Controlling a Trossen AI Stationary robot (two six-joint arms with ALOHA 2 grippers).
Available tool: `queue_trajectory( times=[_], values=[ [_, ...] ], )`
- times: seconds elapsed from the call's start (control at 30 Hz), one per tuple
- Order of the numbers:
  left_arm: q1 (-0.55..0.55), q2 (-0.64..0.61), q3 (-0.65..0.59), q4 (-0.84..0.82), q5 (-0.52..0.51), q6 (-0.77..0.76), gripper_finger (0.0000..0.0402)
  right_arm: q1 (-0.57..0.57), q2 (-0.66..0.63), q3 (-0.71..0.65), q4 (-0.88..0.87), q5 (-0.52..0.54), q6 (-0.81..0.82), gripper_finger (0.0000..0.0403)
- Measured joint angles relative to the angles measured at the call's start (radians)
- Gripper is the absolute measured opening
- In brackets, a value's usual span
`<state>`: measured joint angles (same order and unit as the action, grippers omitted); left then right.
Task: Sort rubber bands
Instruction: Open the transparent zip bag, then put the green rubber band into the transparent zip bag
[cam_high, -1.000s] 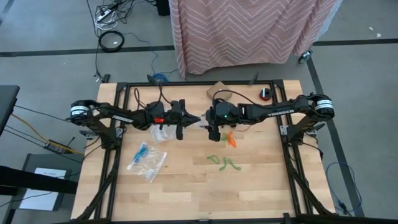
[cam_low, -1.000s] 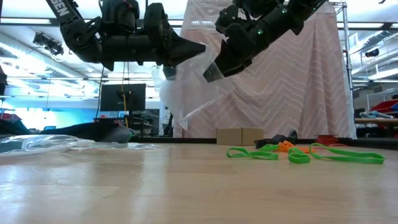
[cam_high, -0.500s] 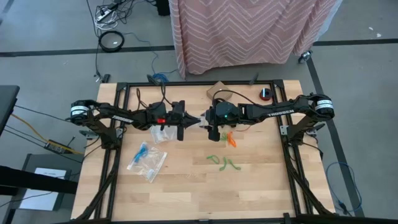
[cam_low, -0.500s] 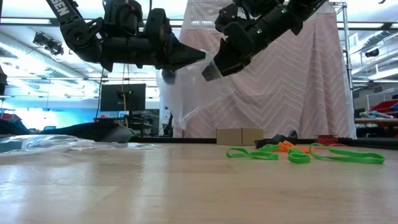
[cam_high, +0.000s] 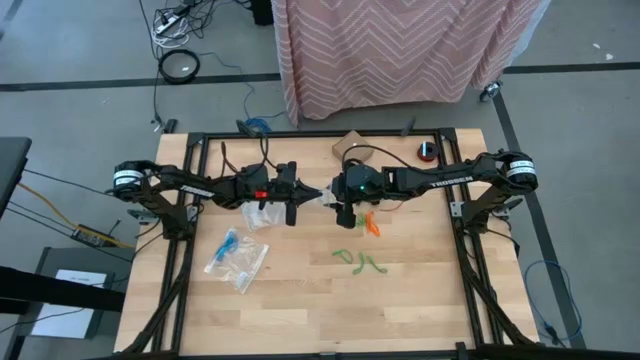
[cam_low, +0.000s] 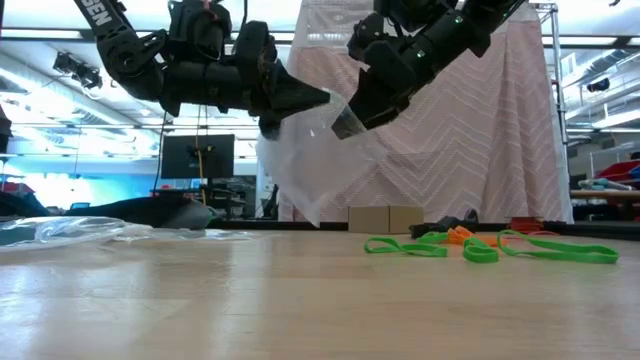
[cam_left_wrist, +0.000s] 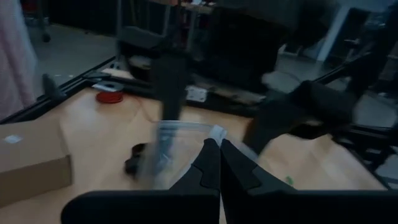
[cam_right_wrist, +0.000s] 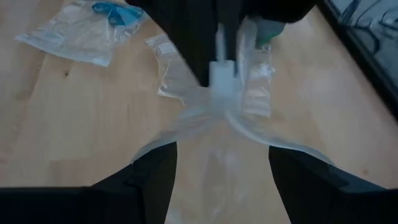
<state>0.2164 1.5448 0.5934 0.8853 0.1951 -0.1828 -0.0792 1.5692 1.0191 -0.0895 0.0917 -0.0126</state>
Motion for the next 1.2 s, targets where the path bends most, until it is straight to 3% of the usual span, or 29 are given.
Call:
queue_trajectory(
  times=[0.33, 0.6, 0.8, 0.97, 1.2],
  values=[
    [0.028, 0.0, 0.0, -0.096, -0.044, 0.023, 0.0001, 0.0, -0.017, 0.0, -0.012, -0.026, 0.02, 0.0249],
    [0.035, 0.001, -0.002, -0.155, -0.053, 0.048, 0.0001, 0.0, -0.139, 0.0, -0.107, -0.025, 0.036, 0.0245],
    [0.035, 0.001, -0.002, -0.075, -0.047, 0.051, 0.0001, -0.004, -0.22, 0.0, -0.297, 0.039, 0.047, 0.0244],
    [0.025, 0.0, -0.002, 0.072, 0.01, 0.163, 0.0001, -0.005, -0.23, 0.0, -0.481, 0.104, 0.048, 0.024],
    [0.026, 0.0, -0.049, 0.209, -0.003, 0.224, 0.0001, -0.005, -0.23, 0.0, -0.596, 0.118, 0.1, 0.0239]
  ],
)
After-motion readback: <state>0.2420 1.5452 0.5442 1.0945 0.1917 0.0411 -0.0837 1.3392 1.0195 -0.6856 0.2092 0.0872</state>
